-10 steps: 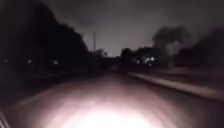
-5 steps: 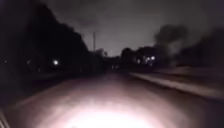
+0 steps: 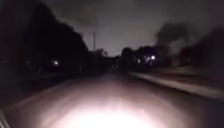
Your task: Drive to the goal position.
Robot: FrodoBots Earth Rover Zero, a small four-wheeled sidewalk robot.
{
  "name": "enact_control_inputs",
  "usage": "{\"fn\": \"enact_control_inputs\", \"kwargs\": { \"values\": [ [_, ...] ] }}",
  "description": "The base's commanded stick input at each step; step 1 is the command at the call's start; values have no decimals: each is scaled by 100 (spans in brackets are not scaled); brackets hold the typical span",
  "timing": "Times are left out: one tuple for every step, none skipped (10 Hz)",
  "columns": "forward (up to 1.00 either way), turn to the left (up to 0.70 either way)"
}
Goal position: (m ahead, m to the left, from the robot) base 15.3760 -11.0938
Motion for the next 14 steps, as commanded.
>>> {"fn": "enact_control_inputs", "kwargs": {
  "values": [
    [70, 0],
    [70, 0],
    [70, 0],
    [70, 0],
    [70, 0],
    [70, 0],
    [70, 0],
    [70, 0],
    [70, 0],
    [70, 0],
    [70, 0],
    [70, 0],
    [70, 0],
    [70, 0]
  ]
}}
